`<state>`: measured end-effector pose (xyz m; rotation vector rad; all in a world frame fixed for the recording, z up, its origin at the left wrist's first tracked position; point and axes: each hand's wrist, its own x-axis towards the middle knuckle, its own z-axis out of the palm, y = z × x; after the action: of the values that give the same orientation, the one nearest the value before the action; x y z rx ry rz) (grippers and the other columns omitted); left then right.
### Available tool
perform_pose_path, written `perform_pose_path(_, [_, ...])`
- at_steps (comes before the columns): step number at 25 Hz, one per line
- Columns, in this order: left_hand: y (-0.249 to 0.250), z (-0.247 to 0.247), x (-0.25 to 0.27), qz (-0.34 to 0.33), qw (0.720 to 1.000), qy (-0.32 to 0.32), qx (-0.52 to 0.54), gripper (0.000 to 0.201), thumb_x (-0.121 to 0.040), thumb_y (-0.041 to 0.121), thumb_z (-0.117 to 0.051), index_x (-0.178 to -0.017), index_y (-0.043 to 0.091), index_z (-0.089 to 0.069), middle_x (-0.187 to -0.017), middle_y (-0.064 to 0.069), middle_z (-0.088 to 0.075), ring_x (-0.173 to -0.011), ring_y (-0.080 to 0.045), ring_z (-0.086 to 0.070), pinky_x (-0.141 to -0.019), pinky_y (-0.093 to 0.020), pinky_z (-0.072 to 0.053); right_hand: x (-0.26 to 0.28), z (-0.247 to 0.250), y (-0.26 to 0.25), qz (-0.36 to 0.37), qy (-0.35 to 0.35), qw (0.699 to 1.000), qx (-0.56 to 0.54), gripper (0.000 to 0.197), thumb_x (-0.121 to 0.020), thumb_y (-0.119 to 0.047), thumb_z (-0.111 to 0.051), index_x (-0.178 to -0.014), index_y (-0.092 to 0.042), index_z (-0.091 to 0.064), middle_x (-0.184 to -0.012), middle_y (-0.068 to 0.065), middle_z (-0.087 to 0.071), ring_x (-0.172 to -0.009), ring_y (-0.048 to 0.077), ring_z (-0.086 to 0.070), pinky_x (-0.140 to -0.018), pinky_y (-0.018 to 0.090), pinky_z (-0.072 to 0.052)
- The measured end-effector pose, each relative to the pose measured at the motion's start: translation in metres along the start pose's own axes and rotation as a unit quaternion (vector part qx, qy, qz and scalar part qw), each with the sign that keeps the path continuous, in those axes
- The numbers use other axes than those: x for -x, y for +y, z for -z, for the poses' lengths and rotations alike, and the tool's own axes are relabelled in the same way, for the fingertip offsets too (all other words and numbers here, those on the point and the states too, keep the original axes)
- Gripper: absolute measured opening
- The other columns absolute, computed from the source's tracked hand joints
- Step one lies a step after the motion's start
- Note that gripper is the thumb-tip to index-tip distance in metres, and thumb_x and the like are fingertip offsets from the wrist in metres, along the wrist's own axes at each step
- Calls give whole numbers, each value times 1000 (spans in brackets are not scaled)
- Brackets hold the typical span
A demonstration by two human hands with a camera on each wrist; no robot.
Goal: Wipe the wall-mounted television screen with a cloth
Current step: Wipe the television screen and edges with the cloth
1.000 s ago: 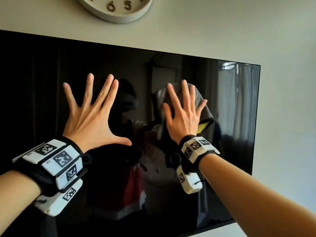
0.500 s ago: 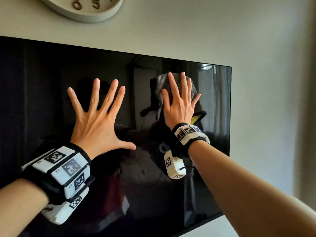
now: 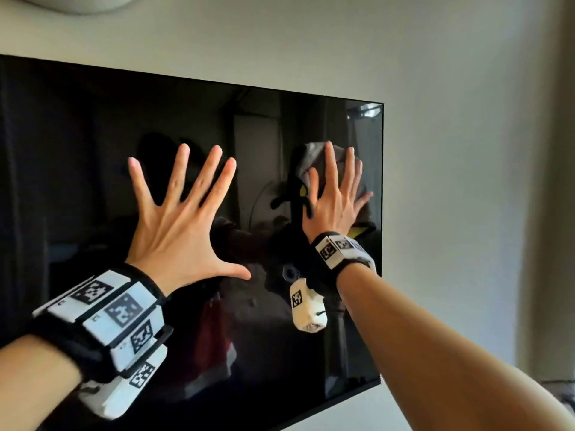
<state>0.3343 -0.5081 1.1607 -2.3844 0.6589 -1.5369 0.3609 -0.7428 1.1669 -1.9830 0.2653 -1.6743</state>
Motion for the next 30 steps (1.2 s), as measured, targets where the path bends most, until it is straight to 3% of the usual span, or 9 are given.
perform_pose_path(4, [15, -13, 11, 4, 999, -44, -24, 160, -35, 103, -50, -160, 20, 6, -169, -4, 12, -153, -39, 14, -106, -83, 3, 73, -1, 34, 21, -33, 999, 17, 56, -95, -47, -29, -150, -42, -17, -162, -1, -6, -149, 22, 1, -111, 70, -7])
perform_pose_path(7, [17, -15, 13, 10, 998, -59, -34, 163, -31, 102, -51, -160, 21, 8, -168, -4, 15, -152, -39, 16, -105, -84, 2, 59, -7, 13, 83, -35, 996, 5, 55, -96, -48, -34, -149, -44, -20, -162, -3, -8, -149, 21, 1, -113, 68, 2])
perform_pose_path(12, [18, -15, 13, 16, 998, -61, -22, 163, -33, 100, -54, -158, 23, 15, -167, -2, 22, -152, -38, 20, -105, -82, 7, 58, -2, 48, -19, -7, 1000, -1, 55, -95, -51, -24, -149, -45, -18, -162, -3, -8, -149, 21, 0, -111, 71, -8])
perform_pose_path(17, [18, -13, 13, 22, 998, -64, -12, 162, -35, 100, -54, -156, 24, 22, -165, -2, 26, -151, -38, 23, -105, -83, 4, 75, -5, 25, 120, -44, 992, 15, 54, -96, -47, -34, -149, -40, -25, -161, 0, -12, -149, 23, -2, -113, 68, 0])
perform_pose_path(20, [17, -12, 15, 21, 998, -64, -14, 160, -38, 99, -55, -157, 24, 21, -166, -3, 25, -151, -38, 21, -106, -82, 4, 50, 0, 41, 22, -5, 1000, -7, 55, -94, -49, -29, -148, -41, -26, -161, -3, -12, -149, 19, -4, -113, 67, -4])
perform_pose_path(22, [18, -12, 15, 19, 998, -64, -13, 159, -39, 98, -56, -157, 23, 21, -166, -3, 26, -151, -38, 21, -106, -82, 4, 83, -2, 65, -4, -15, 1000, -6, 55, -95, -49, -27, -149, -40, -24, -161, 0, -12, -149, 23, -4, -112, 68, -8])
perform_pose_path(25, [19, -10, 15, 19, 998, -66, -12, 158, -41, 97, -58, -157, 23, 21, -166, -3, 26, -151, -38, 21, -107, -81, 6, 136, -10, 48, 102, -68, 992, 19, 54, -96, -43, -36, -149, -36, -26, -161, 6, -15, -149, 28, -5, -111, 70, -5])
perform_pose_path(28, [16, -12, 33, 17, 998, -62, -7, 159, -39, 96, -60, -158, 23, 16, -167, -1, 23, -152, -37, 19, -108, -81, 5, 90, -9, 6, 161, -40, 986, 0, 52, -97, -45, -40, -148, -37, -31, -160, 3, -17, -149, 25, -6, -114, 65, 1])
perform_pose_path(30, [5, -15, 56, 13, 998, -63, -25, 159, -38, 96, -59, -160, 22, 11, -168, -2, 18, -153, -38, 16, -107, -82, 3, 66, -9, 10, 107, -6, 994, -2, 52, -97, -45, -40, -148, -39, -30, -161, 1, -17, -149, 22, -6, -114, 66, -2])
